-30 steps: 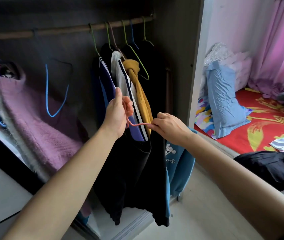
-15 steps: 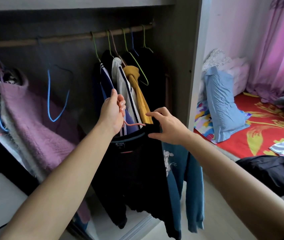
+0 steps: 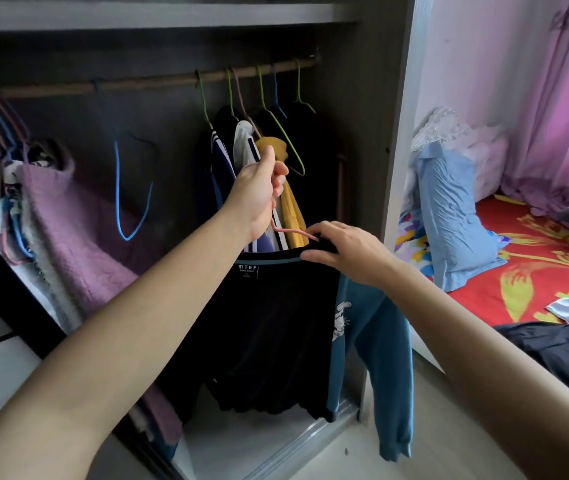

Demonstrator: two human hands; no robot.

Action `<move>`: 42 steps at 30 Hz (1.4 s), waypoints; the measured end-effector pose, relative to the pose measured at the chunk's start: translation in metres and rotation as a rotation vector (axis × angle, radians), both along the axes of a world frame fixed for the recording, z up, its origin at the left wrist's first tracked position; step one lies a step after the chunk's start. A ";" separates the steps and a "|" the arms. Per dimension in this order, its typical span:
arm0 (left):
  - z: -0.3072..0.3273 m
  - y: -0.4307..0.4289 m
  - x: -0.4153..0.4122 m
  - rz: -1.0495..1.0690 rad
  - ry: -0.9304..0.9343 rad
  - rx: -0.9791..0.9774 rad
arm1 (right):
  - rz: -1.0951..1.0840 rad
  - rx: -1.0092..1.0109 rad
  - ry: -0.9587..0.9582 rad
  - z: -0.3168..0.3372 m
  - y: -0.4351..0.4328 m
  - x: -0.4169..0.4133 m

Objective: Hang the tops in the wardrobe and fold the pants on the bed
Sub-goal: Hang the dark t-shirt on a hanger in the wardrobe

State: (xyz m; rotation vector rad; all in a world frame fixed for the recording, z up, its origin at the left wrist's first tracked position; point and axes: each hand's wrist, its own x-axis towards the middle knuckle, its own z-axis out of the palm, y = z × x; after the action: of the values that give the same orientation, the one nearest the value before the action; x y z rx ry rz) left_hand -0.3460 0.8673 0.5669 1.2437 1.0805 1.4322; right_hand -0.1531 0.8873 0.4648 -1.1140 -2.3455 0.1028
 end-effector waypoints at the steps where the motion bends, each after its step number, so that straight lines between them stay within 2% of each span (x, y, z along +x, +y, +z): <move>1: 0.003 0.000 0.001 0.000 0.006 0.003 | 0.050 -0.001 0.039 0.001 -0.002 -0.006; 4: 0.013 -0.003 -0.005 -0.018 -0.008 0.024 | 0.022 -0.009 0.073 0.001 -0.001 -0.003; 8: 0.011 -0.004 -0.015 -0.003 -0.001 0.014 | -0.042 0.096 -0.038 0.008 0.002 -0.003; 13: 0.008 0.000 -0.036 -0.023 0.046 0.021 | 0.049 0.107 0.072 0.019 -0.002 -0.038; 14: 0.006 0.002 -0.046 -0.020 0.147 0.056 | 0.047 0.106 0.104 0.020 -0.004 -0.041; 17: -0.012 -0.002 -0.080 0.052 0.704 0.214 | 0.035 0.185 0.172 0.021 -0.007 -0.046; 19: -0.037 -0.005 -0.108 0.131 1.013 0.278 | 0.032 0.226 0.190 0.022 -0.005 -0.047; 21: -0.062 -0.007 -0.133 0.172 1.208 0.322 | 0.013 0.248 0.210 0.026 -0.002 -0.045; 22: -0.071 -0.009 -0.143 0.190 1.240 0.321 | 0.008 0.251 0.227 0.027 -0.001 -0.044; 26: -0.080 -0.008 -0.157 0.278 1.003 0.361 | -0.007 0.277 0.198 0.022 0.000 -0.042; 29: -0.077 -0.010 -0.162 0.307 1.017 0.452 | -0.158 0.249 -0.031 0.018 0.005 -0.024; 32: -0.074 -0.010 -0.169 0.316 1.023 0.484 | -0.169 0.107 -0.084 0.020 0.001 -0.019; 35: -0.075 -0.006 -0.176 0.317 1.024 0.487 | -0.110 -0.050 0.020 0.028 -0.011 -0.033; 40: -0.074 0.009 -0.197 0.246 0.902 0.373 | 0.205 -0.421 0.222 0.070 -0.047 -0.066; 42: -0.076 0.014 -0.201 0.234 1.016 0.318 | 0.247 -0.512 0.266 0.086 -0.059 -0.077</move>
State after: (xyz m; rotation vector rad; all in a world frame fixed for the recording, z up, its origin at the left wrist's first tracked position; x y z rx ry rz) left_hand -0.5469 0.8816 0.4907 2.2488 1.7359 1.1371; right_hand -0.2300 0.8287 0.5506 -0.9478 -2.2553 0.9260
